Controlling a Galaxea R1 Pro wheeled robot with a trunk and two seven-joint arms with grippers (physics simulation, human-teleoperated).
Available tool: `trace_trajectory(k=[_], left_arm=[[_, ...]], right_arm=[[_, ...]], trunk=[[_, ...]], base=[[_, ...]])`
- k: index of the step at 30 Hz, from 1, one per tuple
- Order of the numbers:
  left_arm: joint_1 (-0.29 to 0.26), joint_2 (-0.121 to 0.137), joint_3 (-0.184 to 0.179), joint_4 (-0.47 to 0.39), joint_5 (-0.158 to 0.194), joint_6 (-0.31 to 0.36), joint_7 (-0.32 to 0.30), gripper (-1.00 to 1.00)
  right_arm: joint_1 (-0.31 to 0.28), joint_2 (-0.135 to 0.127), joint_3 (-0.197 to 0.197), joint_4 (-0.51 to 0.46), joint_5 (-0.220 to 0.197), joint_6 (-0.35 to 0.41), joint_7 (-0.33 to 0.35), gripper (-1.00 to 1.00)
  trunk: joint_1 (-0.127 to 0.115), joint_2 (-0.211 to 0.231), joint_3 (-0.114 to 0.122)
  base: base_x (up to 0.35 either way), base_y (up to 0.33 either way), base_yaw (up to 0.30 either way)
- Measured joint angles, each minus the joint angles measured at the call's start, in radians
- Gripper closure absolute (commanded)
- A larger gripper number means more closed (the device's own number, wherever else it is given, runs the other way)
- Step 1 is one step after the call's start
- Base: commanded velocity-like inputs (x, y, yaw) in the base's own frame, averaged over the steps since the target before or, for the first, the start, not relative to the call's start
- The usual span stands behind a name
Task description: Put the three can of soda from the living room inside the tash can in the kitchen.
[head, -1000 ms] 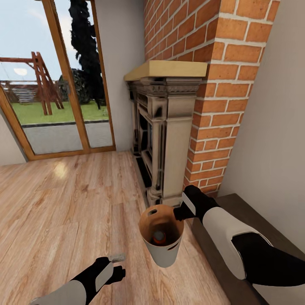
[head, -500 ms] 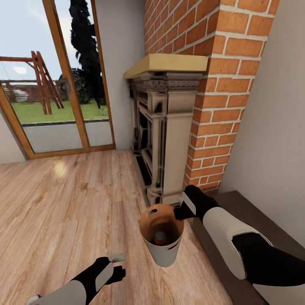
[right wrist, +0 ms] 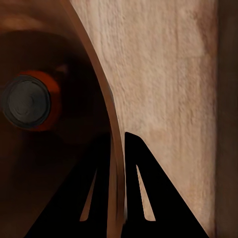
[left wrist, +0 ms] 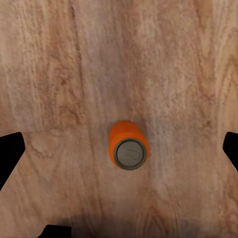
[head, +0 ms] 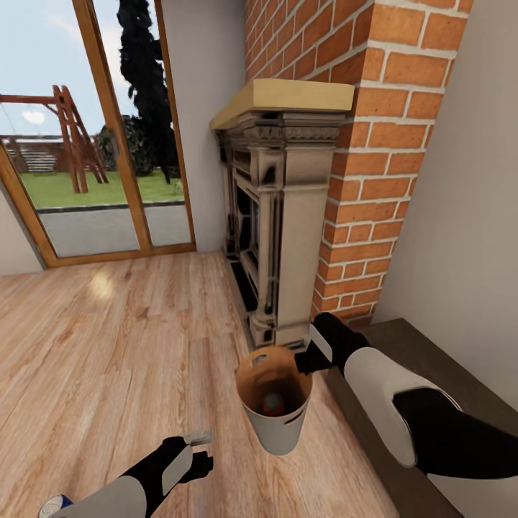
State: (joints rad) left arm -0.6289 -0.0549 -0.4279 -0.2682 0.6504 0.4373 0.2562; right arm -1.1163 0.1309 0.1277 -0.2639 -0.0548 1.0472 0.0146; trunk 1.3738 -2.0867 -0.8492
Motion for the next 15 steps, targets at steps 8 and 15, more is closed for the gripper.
trace_trajectory(k=[8,15], left_arm=[[0.001,0.0,0.0,0.0,0.0,-0.001,0.0,-1.0],[0.001,0.0,0.0,0.004,0.0,-0.022,0.0,-1.0]], right_arm=[[-0.105,0.003,0.002,0.123,-0.005,0.0,0.0,1.0],[-0.124,0.005,0.004,0.148,-0.007,0.0,0.0,1.0]], trunk=[[0.031,-0.056,-0.025],[0.058,-0.105,-0.047]], base=[[0.0,0.0,0.0],[0.0,0.0,0.0]])
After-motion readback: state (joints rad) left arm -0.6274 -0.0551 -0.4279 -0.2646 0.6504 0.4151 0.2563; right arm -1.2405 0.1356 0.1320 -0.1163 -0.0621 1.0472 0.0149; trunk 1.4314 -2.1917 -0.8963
